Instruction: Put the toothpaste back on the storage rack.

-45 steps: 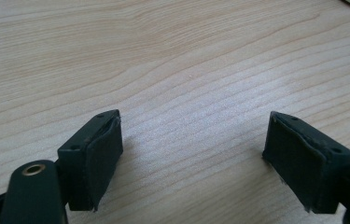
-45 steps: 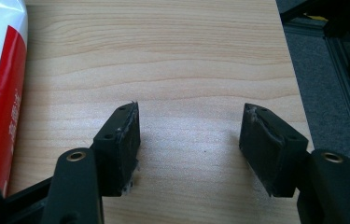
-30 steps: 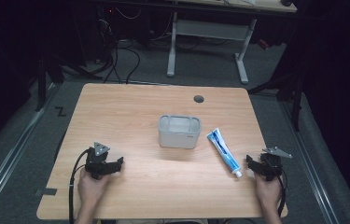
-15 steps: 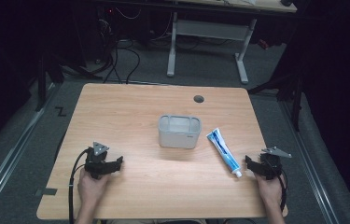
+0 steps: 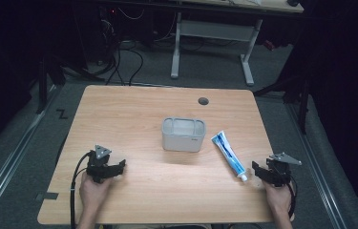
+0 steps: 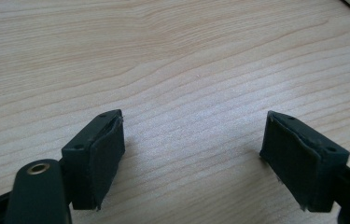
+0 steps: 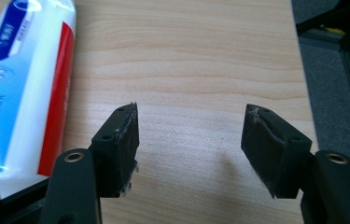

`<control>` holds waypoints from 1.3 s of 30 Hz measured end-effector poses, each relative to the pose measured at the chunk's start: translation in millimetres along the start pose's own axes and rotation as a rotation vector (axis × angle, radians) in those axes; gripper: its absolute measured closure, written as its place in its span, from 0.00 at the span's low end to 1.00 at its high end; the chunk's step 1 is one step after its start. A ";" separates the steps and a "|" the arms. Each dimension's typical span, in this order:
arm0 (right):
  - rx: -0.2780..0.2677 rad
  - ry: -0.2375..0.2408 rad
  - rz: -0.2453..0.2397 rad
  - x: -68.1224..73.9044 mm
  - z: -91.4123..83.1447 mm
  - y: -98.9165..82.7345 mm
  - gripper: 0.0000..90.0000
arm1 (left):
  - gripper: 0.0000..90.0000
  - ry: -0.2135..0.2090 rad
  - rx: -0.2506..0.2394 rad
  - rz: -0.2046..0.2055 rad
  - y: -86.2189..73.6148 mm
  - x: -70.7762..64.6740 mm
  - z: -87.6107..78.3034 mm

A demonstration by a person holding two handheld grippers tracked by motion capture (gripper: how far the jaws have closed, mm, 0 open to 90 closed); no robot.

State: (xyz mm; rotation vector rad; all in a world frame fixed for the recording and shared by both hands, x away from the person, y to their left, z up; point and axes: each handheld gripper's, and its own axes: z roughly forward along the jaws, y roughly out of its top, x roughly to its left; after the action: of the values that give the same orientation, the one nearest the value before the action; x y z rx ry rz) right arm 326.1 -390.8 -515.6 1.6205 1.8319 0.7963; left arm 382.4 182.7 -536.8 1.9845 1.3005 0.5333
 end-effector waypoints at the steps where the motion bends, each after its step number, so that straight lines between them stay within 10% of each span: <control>1: -0.009 0.001 0.001 0.1 -1.5 -0.3 0.41 | 0.24 0.000 0.000 0.000 0.0 0.0 0.0; 11: -0.046 0.045 0.041 7.0 -16.5 -5.6 0.45 | 0.25 -0.002 -0.005 -0.014 -0.2 1.6 -0.6; 39: -0.051 0.161 -0.092 53.5 -29.0 14.9 0.55 | 0.25 0.019 0.004 0.005 0.2 -1.5 0.4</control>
State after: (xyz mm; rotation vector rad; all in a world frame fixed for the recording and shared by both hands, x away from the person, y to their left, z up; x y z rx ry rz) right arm 308.4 -338.2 -486.5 1.4652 1.9657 0.9484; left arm 382.2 181.1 -536.9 1.9905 1.3098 0.5541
